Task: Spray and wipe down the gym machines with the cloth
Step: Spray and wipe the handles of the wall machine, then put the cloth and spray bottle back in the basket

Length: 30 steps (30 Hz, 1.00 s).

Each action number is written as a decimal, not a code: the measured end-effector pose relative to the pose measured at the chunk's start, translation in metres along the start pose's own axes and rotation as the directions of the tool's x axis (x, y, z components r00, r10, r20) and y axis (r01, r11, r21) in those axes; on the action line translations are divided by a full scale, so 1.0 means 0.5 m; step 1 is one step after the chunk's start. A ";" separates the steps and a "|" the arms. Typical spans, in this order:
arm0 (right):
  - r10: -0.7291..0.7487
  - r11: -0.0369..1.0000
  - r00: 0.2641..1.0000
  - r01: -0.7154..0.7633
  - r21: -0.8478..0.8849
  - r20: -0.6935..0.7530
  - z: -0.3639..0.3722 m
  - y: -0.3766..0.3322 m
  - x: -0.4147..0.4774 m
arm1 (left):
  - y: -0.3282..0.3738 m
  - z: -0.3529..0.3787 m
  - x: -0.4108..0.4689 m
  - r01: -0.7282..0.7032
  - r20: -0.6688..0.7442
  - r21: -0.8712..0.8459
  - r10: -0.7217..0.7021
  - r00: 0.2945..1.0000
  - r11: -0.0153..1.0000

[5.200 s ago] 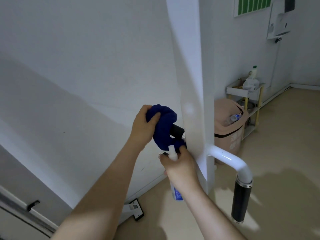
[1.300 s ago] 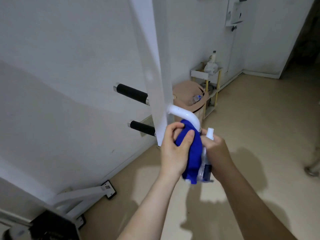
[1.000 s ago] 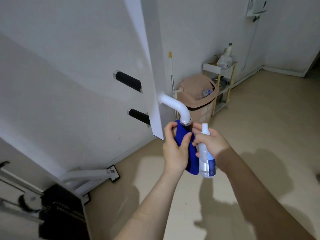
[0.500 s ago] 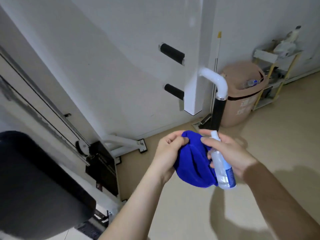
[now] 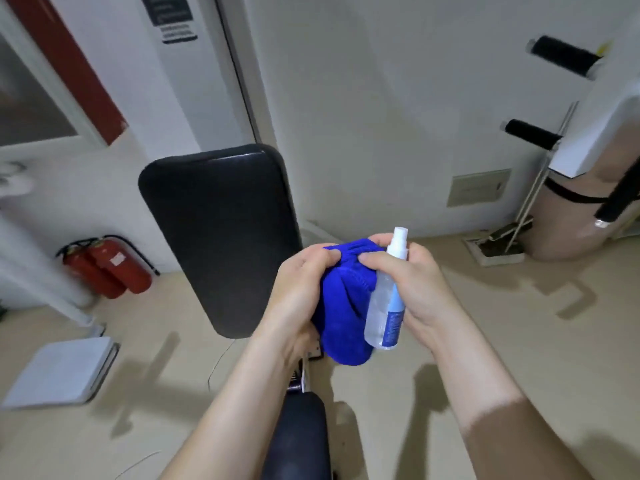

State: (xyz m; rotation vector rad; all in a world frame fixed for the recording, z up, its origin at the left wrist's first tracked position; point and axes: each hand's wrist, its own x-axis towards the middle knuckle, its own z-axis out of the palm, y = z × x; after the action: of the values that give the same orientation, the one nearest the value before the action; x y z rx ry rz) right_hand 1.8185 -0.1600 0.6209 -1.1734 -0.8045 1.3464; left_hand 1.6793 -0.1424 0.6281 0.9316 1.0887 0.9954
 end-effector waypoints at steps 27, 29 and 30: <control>0.199 0.978 0.763 -0.194 -0.076 0.616 0.152 0.025 -0.295 | -0.036 -0.186 -0.374 -0.244 -0.046 0.881 0.585 0.809 0.406; 0.181 0.982 0.747 -0.100 -0.162 0.639 0.165 0.023 -0.307 | -0.034 -0.197 -0.400 -0.248 -0.195 0.730 0.542 0.818 0.637; 0.155 0.965 0.758 0.022 -0.262 0.634 0.169 0.022 -0.311 | -0.026 -0.204 -0.411 -0.252 -0.279 0.563 0.468 0.839 0.787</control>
State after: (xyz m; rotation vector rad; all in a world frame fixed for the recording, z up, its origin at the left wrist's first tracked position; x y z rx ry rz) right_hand 1.7168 -0.2990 0.6626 -0.9158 -1.4870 1.7868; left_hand 1.5493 -0.3310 0.6472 1.4542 1.6126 1.2932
